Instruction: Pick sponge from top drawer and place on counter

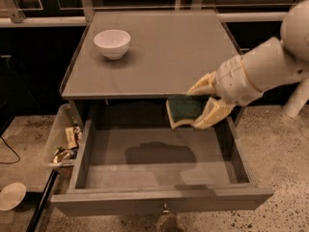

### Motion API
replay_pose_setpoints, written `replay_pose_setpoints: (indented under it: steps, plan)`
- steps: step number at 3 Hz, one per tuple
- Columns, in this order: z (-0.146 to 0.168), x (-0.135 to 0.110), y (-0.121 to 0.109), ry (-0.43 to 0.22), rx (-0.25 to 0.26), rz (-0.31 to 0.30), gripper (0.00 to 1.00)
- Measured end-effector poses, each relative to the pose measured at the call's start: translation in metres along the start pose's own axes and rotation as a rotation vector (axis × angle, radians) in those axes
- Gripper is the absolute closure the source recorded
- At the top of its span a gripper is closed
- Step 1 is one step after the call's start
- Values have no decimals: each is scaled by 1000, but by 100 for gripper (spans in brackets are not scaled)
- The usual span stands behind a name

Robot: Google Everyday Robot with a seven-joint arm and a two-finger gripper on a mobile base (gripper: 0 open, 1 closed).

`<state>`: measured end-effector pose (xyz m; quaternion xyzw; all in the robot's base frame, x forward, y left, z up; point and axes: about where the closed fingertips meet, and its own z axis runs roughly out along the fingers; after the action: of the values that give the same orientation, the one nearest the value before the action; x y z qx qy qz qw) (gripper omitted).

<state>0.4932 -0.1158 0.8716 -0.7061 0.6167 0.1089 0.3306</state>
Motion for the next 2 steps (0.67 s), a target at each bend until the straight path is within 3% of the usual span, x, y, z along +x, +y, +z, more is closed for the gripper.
replay_pose_setpoints:
  steps: [1,2]
  plan:
    - [-43,-44,-47,5,80,-96,100]
    - [-43,-44,-48,5,80,-96,100]
